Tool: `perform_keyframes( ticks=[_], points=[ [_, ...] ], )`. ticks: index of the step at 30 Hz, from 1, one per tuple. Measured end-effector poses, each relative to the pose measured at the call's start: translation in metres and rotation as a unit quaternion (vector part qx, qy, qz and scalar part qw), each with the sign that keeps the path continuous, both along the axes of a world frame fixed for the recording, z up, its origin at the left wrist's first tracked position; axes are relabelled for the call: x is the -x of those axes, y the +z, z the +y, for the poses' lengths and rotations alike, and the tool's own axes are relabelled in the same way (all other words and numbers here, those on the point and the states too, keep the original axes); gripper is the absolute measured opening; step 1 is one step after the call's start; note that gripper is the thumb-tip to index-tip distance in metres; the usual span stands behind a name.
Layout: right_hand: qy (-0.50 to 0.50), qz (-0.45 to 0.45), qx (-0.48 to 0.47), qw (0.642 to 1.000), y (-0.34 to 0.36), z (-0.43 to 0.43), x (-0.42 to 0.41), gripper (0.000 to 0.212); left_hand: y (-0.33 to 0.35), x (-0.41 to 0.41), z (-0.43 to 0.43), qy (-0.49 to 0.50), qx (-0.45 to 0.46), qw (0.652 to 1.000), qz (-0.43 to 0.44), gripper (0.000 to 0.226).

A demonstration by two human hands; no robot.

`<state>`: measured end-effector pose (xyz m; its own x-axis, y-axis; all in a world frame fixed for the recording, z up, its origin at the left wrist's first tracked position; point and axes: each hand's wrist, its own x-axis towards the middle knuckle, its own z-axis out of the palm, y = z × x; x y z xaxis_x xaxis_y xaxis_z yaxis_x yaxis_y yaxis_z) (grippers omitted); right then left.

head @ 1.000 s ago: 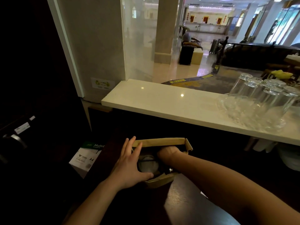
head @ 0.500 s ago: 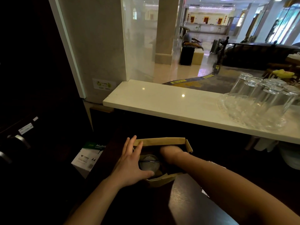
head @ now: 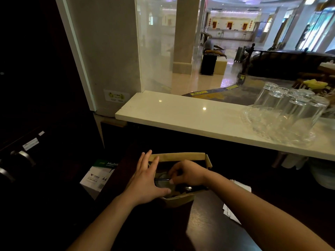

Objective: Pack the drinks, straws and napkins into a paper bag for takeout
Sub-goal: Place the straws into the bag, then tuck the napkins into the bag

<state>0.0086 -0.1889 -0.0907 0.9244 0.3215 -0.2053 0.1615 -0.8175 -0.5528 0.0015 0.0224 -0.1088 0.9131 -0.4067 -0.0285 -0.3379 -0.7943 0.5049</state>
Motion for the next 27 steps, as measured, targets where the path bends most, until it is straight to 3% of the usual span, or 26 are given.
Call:
perform_keyframes(
  ticks=[5,8,10,12,15,21,25,27],
  points=[
    [-0.053,-0.048,-0.154,0.985,0.027,-0.019,0.035,0.024,0.004,0.003,-0.002,0.004,0.000,1.000,0.001,0.126],
    [-0.155,-0.077,-0.332,0.927,0.030,-0.047,0.055,0.012,0.004,0.004,-0.002,0.002,-0.009,1.000,-0.004,0.125],
    [-0.245,-0.099,-0.385,0.884,0.024,-0.072,0.063,0.008,0.004,0.003,-0.002,0.001,-0.013,1.000,-0.008,0.123],
    [-0.332,-0.109,-0.361,0.865,0.008,-0.102,0.066,0.007,0.005,0.004,-0.003,0.002,-0.015,1.000,-0.012,0.120],
    [-0.415,-0.076,-0.218,0.880,-0.034,-0.144,0.069,0.014,0.006,0.006,-0.006,0.008,-0.010,1.000,-0.013,0.115],
    [-0.475,0.029,0.049,0.878,-0.102,-0.184,0.086,0.050,0.008,0.009,-0.010,0.011,-0.013,1.000,-0.006,0.124],
    [-0.527,0.081,0.077,0.843,-0.124,-0.190,0.095,0.057,0.007,0.008,-0.009,0.013,-0.017,1.000,-0.004,0.131],
    [-0.526,0.100,0.061,0.843,-0.129,-0.189,0.097,0.055,0.005,0.007,-0.008,0.016,-0.023,1.000,-0.006,0.134]
  ],
)
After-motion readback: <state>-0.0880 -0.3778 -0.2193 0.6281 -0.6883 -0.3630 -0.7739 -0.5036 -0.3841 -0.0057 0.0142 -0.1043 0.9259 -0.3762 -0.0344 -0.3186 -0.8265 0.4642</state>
